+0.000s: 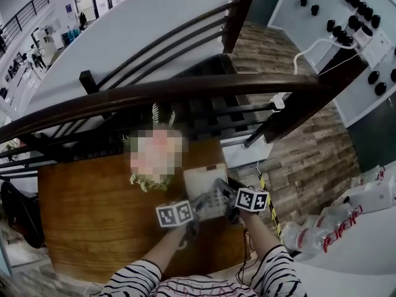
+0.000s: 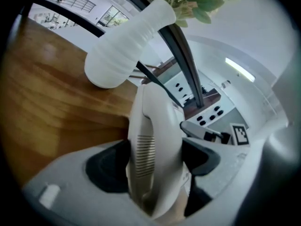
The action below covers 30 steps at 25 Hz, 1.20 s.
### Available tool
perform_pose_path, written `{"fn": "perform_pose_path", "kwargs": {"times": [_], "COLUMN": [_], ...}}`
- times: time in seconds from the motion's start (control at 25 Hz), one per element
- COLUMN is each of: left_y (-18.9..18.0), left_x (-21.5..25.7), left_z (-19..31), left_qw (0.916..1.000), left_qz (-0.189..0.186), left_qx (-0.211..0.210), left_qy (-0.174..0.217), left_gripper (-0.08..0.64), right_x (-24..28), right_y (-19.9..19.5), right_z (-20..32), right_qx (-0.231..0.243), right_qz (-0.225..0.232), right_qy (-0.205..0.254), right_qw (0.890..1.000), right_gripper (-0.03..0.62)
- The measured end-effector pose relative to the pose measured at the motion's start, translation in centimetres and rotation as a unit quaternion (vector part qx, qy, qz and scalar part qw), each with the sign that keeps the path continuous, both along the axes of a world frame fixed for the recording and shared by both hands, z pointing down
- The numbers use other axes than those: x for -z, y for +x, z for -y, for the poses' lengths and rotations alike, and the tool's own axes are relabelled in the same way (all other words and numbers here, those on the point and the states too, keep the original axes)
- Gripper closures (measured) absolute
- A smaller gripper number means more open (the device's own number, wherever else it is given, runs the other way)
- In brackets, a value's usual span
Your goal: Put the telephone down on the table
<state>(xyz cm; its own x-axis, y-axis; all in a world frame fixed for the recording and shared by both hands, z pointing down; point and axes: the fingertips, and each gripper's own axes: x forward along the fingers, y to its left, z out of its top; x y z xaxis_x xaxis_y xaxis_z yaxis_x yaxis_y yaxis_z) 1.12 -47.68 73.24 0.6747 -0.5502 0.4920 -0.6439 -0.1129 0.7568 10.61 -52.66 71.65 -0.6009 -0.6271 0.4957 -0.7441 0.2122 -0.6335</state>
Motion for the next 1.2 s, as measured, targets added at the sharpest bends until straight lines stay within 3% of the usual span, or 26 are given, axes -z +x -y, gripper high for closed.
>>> {"fn": "perform_pose_path", "kwargs": {"times": [0.4,0.92,1.2], "left_y": [0.4,0.4,0.5], "left_x": [-0.8,-0.8,-0.7], "left_z": [0.8,0.7,0.6], "left_qw": [0.9999,1.0000,1.0000], "left_qz": [0.007,0.000,0.001], "left_qx": [0.007,0.003,0.007], "left_qy": [-0.014,-0.007,-0.003], "left_gripper": [0.212,0.187,0.183], "right_x": [-1.3,-1.9,-1.5], "right_y": [0.3,0.7,1.3], "right_z": [0.9,0.9,0.9], "right_qx": [-0.001,-0.011,-0.014], "right_qz": [-0.004,0.001,-0.027], "right_qy": [-0.018,0.001,0.001], "right_qw": [1.000,1.000,1.000], "right_gripper": [0.377,0.374,0.332]}}
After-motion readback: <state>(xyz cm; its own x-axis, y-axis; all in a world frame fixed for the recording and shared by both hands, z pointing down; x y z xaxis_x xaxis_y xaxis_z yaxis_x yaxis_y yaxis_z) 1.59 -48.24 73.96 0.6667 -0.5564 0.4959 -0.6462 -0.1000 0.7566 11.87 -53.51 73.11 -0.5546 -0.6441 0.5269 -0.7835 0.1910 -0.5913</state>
